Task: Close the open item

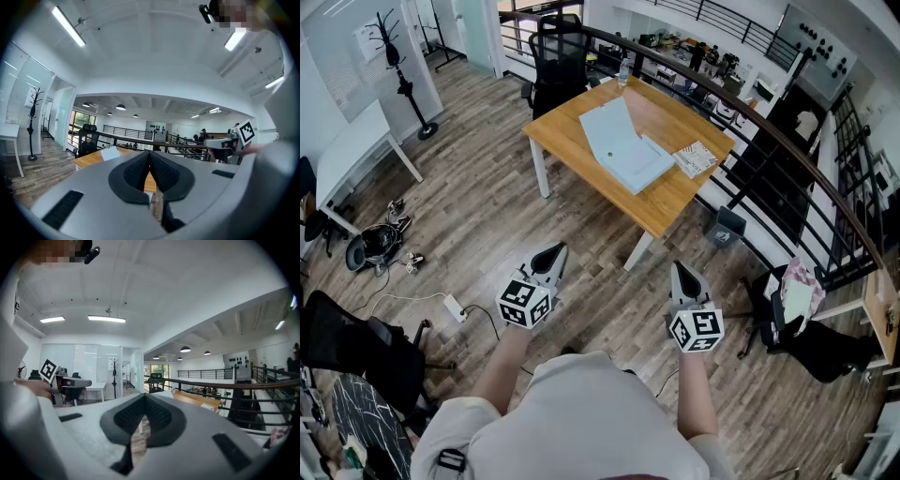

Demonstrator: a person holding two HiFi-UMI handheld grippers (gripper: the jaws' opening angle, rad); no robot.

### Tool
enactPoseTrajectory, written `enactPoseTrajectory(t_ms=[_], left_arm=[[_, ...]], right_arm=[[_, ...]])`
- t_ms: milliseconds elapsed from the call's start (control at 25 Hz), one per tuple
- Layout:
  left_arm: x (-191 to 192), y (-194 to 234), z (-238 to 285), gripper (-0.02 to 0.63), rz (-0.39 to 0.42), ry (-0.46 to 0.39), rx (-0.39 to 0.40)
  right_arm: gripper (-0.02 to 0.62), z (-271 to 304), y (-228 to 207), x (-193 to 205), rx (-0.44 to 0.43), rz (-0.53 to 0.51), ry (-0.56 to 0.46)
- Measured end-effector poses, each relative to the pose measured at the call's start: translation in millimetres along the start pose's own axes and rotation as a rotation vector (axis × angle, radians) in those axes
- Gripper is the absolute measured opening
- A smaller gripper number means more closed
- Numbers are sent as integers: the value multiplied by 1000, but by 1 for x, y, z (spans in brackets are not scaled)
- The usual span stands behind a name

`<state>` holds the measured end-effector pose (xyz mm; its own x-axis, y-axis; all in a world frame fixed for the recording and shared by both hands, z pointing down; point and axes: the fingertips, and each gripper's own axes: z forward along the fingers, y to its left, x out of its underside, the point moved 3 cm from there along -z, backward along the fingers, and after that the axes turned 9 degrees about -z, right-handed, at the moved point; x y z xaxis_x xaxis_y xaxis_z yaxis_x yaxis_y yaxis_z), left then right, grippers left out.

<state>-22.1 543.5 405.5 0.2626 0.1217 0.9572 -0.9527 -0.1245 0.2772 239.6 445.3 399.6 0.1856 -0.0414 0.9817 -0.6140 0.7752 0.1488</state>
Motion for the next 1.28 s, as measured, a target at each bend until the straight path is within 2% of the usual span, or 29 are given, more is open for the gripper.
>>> enactPoseTrajectory(t_ms=[680,1280], left_arm=[[-2,12,3,-6,-7,5,12],[1,24,-5,-4,-3,9,30]], right_arm=[[2,13,3,2,18,30,19],[2,15,23,2,21,27,37]])
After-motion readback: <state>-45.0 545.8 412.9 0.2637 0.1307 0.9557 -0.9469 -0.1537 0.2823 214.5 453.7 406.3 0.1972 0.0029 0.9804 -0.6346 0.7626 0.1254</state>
